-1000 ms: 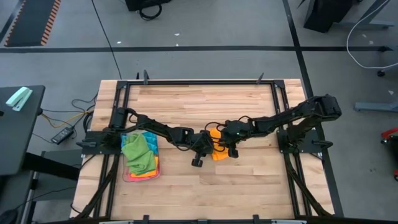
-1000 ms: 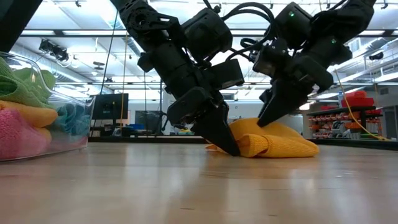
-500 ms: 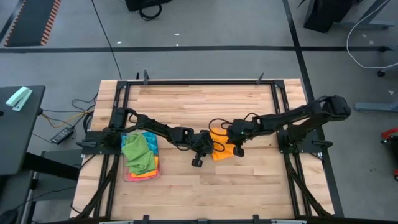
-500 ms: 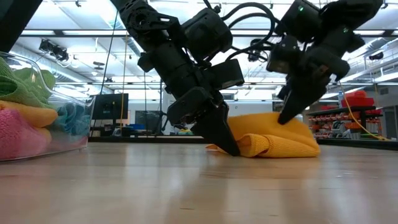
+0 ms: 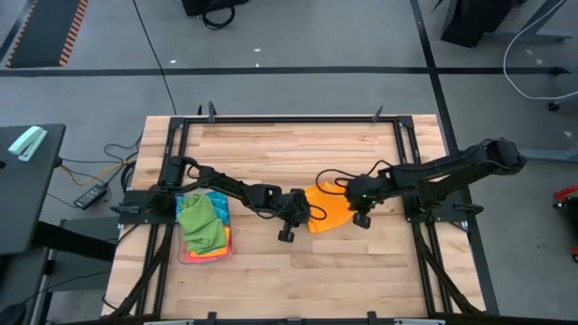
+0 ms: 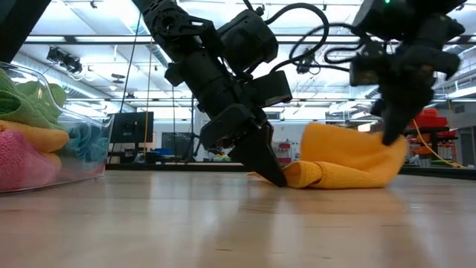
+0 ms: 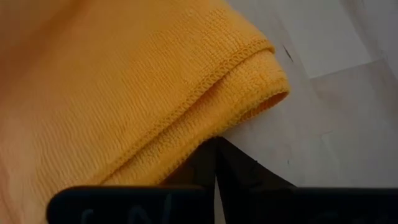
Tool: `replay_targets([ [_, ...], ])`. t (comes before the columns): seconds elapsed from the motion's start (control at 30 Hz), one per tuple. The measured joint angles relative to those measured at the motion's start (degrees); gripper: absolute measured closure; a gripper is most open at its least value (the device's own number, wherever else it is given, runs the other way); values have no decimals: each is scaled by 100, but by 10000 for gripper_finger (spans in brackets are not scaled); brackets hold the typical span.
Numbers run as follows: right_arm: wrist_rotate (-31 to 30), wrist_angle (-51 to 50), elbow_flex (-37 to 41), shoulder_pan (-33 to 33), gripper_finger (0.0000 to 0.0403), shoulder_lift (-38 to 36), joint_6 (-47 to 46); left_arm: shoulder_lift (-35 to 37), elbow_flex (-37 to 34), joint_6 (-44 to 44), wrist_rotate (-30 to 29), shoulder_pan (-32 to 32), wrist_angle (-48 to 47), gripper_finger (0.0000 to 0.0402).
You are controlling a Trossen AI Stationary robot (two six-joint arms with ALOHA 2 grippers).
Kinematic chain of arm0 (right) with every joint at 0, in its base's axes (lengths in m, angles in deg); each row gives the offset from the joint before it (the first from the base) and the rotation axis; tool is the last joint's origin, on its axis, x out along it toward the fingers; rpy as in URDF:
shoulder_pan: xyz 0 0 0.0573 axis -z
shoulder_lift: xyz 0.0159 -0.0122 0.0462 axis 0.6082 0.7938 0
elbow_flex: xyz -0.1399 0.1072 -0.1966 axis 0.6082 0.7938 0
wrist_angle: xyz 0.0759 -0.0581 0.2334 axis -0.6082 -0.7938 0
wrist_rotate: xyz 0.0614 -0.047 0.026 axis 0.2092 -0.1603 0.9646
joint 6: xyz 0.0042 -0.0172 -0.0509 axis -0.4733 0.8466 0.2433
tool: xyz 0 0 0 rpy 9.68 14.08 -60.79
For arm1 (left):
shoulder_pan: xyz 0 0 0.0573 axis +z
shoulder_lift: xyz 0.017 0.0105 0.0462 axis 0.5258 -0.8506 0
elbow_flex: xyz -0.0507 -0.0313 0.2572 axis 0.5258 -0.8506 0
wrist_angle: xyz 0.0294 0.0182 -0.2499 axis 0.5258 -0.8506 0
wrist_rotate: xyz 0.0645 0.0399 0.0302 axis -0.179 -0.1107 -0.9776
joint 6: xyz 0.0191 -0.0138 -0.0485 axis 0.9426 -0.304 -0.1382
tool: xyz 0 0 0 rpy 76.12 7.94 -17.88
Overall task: Fold microfiber towels
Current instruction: Fold the yellow microfiber cloth
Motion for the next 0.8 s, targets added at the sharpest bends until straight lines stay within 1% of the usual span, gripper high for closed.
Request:
replay_targets([
  [0.1, -3, -443, -2, -88, 378, 79, -275, 0, 0, -30, -4, 0, 1, 378],
  [0.2, -219, -781, 0, -106, 375, 137, -684, 0, 0, -111, 12, 0, -1, 379],
  [0.3, -497, -841, 0, -72, 374, 158, -942, 0, 0, -111, 247, -28, 2, 386],
  [0.37, -546, -834, 0, -15, 371, 156, -1091, 0, 0, -9, 360, -32, 4, 389],
  [0.43, -555, -830, 0, 48, 364, 147, -1145, 1, -2, 100, 346, -55, 6, 390],
  [0.63, -529, -828, 0, 72, 328, 147, -1265, 257, -39, 151, 419, -145, -231, 381],
  [0.8, -503, -965, 0, 66, 287, 147, -1533, 393, -21, 184, 442, -271, -86, 376],
])
